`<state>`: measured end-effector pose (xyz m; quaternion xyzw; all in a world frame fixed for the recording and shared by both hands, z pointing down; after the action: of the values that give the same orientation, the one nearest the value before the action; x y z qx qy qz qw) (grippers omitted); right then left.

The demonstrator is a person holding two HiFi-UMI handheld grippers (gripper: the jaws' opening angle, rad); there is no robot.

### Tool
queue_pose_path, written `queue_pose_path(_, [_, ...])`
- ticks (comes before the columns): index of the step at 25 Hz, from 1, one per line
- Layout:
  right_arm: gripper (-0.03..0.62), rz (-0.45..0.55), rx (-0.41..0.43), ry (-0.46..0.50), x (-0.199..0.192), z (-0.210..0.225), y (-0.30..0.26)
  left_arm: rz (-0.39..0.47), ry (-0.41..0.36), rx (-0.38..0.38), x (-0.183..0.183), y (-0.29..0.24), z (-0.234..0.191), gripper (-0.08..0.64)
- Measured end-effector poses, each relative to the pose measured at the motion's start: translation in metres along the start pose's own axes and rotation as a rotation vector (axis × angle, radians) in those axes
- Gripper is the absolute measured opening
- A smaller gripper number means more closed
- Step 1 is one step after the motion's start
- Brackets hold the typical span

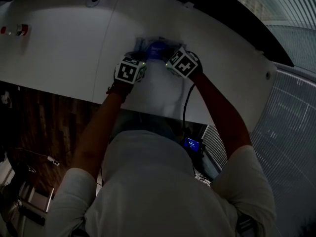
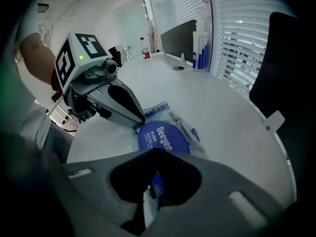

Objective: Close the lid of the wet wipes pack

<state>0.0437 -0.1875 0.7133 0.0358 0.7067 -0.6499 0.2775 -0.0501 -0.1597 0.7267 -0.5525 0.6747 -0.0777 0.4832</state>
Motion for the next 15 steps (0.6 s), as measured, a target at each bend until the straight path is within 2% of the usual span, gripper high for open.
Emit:
queue_pose_path(3, [0.002,0.034,-0.028,-0.064,0.000,0.001,0.005,0.000,-0.009,0.010,0.001,0.002,0.001,0.003])
queue_pose_path(6, [0.002,0.122,-0.078,-0.162,0.003,0.007,0.020,0.022,-0.031,0.041,0.006,0.012,0.003,0.003])
queue_pose_path(10, [0.002,0.223,-0.155,-0.252,0.007,0.006,0.062,0.076,-0.037,0.043,0.015,0.037,0.020,0.003])
queue_pose_path(15, [0.002,0.393,-0.273,-0.370,0.026,0.008,0.116,0.183,-0.072,0.032,0.050,0.079,0.045,0.003])
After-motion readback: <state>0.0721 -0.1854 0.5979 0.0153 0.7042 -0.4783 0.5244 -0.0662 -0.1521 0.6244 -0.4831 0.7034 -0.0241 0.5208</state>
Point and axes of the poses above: the fingertips, and each gripper's own axes: y backward along the fingers, z to its right, x out of its top, the point moved 5 cm from there along y, backward along the fingers, and after that the axes turned 10 degrees about -x, right-handed, at the moved point
